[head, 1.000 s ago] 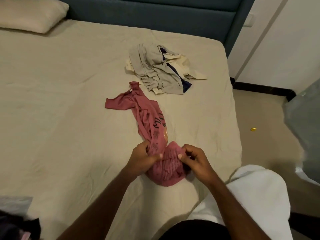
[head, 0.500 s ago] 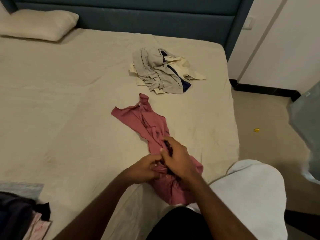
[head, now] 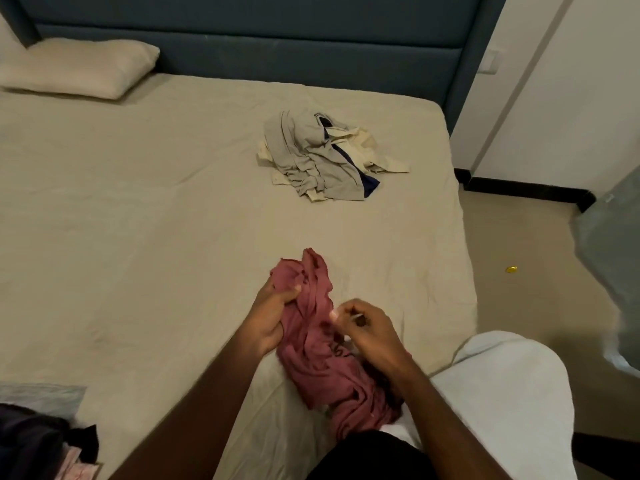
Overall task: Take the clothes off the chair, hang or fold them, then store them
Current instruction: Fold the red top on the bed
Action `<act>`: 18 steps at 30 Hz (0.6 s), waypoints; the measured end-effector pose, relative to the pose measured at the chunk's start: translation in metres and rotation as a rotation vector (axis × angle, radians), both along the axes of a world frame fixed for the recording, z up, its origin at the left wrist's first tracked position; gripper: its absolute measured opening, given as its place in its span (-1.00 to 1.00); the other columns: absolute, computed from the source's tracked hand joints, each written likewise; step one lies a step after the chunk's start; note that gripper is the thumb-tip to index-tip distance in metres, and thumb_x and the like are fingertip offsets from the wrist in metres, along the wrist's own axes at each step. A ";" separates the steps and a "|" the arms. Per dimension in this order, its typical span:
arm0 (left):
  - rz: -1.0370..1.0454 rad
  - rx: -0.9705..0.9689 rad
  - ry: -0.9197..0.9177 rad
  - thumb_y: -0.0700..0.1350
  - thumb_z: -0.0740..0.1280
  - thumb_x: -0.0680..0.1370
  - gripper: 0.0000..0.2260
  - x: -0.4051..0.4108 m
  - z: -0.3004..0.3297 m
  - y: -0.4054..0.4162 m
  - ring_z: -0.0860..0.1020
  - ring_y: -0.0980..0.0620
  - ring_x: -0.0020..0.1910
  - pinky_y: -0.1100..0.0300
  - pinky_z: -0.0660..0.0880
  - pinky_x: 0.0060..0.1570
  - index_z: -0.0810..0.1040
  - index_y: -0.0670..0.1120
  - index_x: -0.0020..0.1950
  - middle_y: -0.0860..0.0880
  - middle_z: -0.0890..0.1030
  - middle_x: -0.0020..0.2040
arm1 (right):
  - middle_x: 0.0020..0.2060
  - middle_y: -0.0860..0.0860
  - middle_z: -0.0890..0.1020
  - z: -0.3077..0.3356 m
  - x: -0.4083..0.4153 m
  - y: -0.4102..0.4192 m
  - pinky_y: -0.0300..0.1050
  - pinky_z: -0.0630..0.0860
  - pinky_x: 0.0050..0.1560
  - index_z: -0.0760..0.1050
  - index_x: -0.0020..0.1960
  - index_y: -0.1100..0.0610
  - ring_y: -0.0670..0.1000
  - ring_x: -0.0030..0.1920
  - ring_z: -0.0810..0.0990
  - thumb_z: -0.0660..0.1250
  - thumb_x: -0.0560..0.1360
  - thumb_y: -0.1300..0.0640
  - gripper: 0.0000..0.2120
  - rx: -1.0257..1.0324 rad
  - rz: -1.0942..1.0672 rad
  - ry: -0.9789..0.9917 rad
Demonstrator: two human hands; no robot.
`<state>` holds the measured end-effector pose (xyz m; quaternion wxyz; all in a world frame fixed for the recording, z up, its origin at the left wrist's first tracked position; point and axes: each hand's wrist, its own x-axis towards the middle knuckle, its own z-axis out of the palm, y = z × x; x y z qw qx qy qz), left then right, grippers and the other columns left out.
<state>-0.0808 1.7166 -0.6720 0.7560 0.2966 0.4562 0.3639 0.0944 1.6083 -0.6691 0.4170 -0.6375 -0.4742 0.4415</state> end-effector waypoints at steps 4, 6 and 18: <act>-0.179 0.053 -0.134 -0.41 0.22 0.56 -0.59 0.002 0.020 -0.005 0.58 -0.29 0.26 -0.19 0.50 0.31 0.49 -0.22 0.40 -0.32 0.59 0.28 | 0.24 -0.02 0.59 0.017 -0.004 0.034 -0.11 0.60 0.05 0.42 0.36 -0.08 0.02 0.20 0.62 0.45 0.41 -0.36 -0.36 -0.209 -0.134 0.334; -0.236 0.069 -0.163 -0.36 0.24 0.55 -0.61 0.001 0.032 -0.003 0.57 -0.27 0.26 -0.14 0.49 0.33 0.50 -0.25 0.38 -0.32 0.59 0.28 | 0.22 0.01 0.63 0.027 -0.013 0.046 -0.12 0.59 -0.02 0.44 0.36 -0.01 0.02 0.16 0.65 0.51 0.39 -0.29 -0.34 -0.314 -0.144 0.474; -0.010 0.542 0.227 -0.16 0.36 0.62 -0.88 0.008 0.163 0.101 0.67 0.03 -0.09 0.09 0.60 -0.12 0.66 -0.09 0.13 0.00 0.72 -0.07 | -0.09 0.12 0.69 0.134 0.070 0.098 -0.11 0.59 -0.18 0.47 0.21 0.10 0.00 -0.20 0.63 0.25 0.47 0.57 -0.52 0.271 -0.385 0.627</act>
